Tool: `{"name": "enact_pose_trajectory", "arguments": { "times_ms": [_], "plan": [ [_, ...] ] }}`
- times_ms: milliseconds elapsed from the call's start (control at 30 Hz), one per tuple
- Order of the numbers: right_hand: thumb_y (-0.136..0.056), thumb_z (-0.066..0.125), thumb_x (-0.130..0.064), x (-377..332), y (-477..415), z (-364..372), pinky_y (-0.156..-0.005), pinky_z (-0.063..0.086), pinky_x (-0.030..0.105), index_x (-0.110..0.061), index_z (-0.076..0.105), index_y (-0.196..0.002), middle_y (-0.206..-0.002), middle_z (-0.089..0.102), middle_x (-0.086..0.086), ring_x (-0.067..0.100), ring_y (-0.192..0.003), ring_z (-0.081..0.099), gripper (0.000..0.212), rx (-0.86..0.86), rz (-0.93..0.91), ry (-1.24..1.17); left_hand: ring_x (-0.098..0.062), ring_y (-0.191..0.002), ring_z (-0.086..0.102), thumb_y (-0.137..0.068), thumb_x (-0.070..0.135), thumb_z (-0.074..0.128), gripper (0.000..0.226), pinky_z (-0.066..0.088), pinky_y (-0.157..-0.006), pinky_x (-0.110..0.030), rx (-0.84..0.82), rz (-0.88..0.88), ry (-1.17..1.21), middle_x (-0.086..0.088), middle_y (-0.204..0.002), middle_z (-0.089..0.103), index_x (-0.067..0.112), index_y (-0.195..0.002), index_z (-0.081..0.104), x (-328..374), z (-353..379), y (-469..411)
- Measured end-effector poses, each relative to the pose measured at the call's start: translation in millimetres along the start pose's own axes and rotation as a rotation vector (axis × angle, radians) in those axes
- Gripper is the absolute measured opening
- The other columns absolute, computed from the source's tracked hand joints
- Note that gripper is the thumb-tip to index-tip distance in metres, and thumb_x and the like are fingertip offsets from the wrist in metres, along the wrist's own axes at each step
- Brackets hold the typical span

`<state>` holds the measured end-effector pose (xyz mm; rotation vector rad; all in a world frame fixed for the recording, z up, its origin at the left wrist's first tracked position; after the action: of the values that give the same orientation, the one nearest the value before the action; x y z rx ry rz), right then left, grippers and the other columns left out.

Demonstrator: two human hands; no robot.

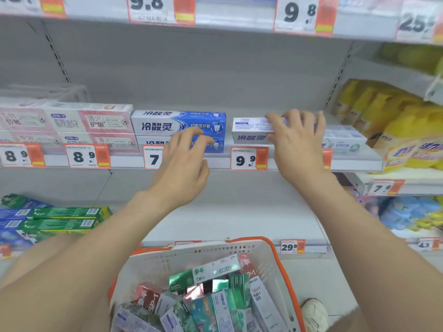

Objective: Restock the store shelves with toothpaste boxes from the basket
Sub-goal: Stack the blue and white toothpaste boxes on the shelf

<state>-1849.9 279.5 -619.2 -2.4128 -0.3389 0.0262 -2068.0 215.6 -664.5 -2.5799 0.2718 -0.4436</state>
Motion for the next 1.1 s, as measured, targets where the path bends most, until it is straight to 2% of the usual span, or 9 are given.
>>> {"name": "enact_pose_trajectory", "arguments": {
  "times_ms": [167,300,433,567,733,867,967,1100],
  "plan": [
    [-0.092,0.066,-0.01,-10.7,-21.4,26.0,-0.12,0.016,0.062,-0.022,0.055,-0.139,-0.127,0.056,0.015,0.041,-0.126,0.046,0.05,-0.026,-0.061,0.054,-0.043,-0.137,0.036,-0.081,0.008,0.062,0.058,0.031,-0.11,-0.054,0.11,0.007,-0.108,-0.016,-0.156,0.037,0.016,-0.138,0.055,8.3,4.5,-10.0],
    [-0.094,0.064,-0.012,-6.5,-30.2,44.9,-0.116,0.027,0.057,-0.022,0.055,-0.137,-0.127,0.056,0.012,0.039,-0.121,0.048,0.045,-0.068,-0.104,0.031,-0.041,-0.155,0.021,-0.081,0.009,0.063,0.07,0.019,-0.12,-0.057,0.154,0.06,-0.195,-0.013,-0.168,0.026,0.015,-0.149,0.047,14.4,-0.2,-23.6],
    [-0.089,0.068,-0.012,-8.1,-31.4,58.6,-0.113,0.028,0.053,-0.026,0.055,-0.138,-0.126,0.057,0.01,0.037,-0.119,0.048,0.052,-0.119,-0.164,0.059,-0.035,-0.159,0.014,-0.086,0.018,0.06,0.081,0.014,-0.123,-0.062,0.101,0.02,-0.227,-0.006,-0.172,0.022,0.02,-0.161,0.031,4.1,10.2,-28.2],
    [-0.087,0.07,-0.013,-8.0,-33.5,55.8,-0.104,0.025,0.053,-0.028,0.056,-0.135,-0.124,0.055,0.01,0.037,-0.117,0.047,0.052,-0.085,-0.182,0.086,-0.035,-0.158,0.018,-0.087,0.024,0.056,0.077,0.016,-0.118,-0.066,0.027,-0.029,-0.229,-0.006,-0.169,0.026,0.016,-0.159,0.031,-4.4,22.8,-28.8],
    [-0.102,0.055,-0.021,2.2,-34.6,48.3,-0.101,0.029,0.05,-0.026,0.057,-0.133,-0.121,0.055,0.012,0.037,-0.109,0.048,0.031,0.01,-0.107,0.017,-0.035,-0.159,0.016,-0.086,0.023,0.06,0.073,0.017,-0.117,-0.065,0.015,-0.03,-0.243,-0.007,-0.17,0.024,0.014,-0.155,0.037,-5.3,27.9,-27.7],
    [-0.101,0.056,-0.015,21.9,-33.3,41.2,-0.1,0.03,0.048,-0.025,0.054,-0.139,-0.124,0.053,0.011,0.037,-0.111,0.046,0.04,0.07,0.01,-0.032,-0.034,-0.158,0.017,-0.085,0.021,0.061,0.07,0.019,-0.116,-0.064,0.041,-0.04,-0.243,-0.007,-0.17,0.025,0.012,-0.151,0.041,-5.6,27.9,-26.9],
    [-0.105,0.047,-0.021,38.0,-36.5,23.3,-0.092,0.032,0.043,-0.022,0.051,-0.144,-0.125,0.053,0.011,0.036,-0.109,0.045,0.039,0.185,0.154,-0.217,-0.036,-0.157,0.019,-0.083,0.021,0.062,0.068,0.02,-0.115,-0.065,0.053,-0.052,-0.249,-0.009,-0.168,0.027,0.01,-0.148,0.044,-4.2,28.4,-27.9],
    [-0.109,0.039,-0.021,39.1,-39.5,29.4,-0.088,0.03,0.031,-0.015,0.047,-0.147,-0.128,0.056,0.008,0.029,-0.11,0.047,0.039,0.108,0.131,-0.633,-0.039,-0.156,0.021,-0.082,0.021,0.063,0.063,0.022,-0.114,-0.065,0.052,-0.059,-0.264,-0.012,-0.167,0.029,0.009,-0.142,0.047,-1.3,31.6,-28.2]
  ]
}}
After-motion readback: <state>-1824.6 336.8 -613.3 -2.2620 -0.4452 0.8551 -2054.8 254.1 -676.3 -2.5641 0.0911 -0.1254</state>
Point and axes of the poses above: each hand's wrist, its own y-axis away from the middle knuckle, its own z-axis out of the palm, x = y × z, the point moved 8 cm from there along -y, towards the middle knuckle
